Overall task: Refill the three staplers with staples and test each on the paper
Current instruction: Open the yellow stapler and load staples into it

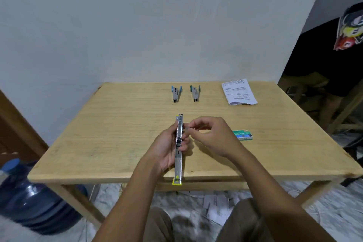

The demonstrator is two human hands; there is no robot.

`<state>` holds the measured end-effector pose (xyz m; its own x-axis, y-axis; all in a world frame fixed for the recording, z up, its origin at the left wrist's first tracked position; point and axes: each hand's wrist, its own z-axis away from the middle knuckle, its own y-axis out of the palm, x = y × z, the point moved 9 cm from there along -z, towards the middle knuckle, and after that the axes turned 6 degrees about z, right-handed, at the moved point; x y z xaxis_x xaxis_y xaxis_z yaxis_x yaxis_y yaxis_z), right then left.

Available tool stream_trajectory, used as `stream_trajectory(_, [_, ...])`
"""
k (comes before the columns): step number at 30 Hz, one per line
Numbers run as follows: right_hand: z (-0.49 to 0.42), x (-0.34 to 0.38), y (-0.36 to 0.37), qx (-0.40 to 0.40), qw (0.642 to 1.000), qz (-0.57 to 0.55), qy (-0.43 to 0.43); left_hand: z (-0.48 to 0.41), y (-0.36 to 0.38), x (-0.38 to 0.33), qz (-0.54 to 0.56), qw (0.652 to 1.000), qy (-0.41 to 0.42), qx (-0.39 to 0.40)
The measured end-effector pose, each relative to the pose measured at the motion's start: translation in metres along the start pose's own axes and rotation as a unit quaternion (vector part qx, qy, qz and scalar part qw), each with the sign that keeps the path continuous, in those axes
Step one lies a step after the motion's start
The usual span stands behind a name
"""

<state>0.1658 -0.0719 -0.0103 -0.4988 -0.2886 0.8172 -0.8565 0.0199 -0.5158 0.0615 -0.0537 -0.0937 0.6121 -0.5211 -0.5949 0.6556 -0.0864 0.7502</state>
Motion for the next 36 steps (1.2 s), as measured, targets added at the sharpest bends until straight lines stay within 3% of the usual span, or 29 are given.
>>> stream_trajectory(7, [-0.008, 0.005, 0.015, 0.018, 0.999, 0.040, -0.017, 0.003, 0.003, -0.004, -0.038, 0.999, 0.020, -0.020])
stream_trajectory(18, [-0.014, 0.002, 0.023, 0.055, 0.997, 0.056, -0.010, 0.004, 0.003, -0.003, -0.013, 1.000, 0.014, -0.017])
stream_trajectory(23, [-0.013, 0.003, 0.022, 0.048, 0.999, 0.007, -0.004, 0.005, 0.006, -0.004, -0.007, 1.000, 0.011, -0.008])
stream_trajectory(36, [-0.015, -0.003, 0.025, 0.027, 0.998, 0.062, -0.002, 0.001, 0.002, 0.001, -0.003, 1.000, -0.013, 0.001])
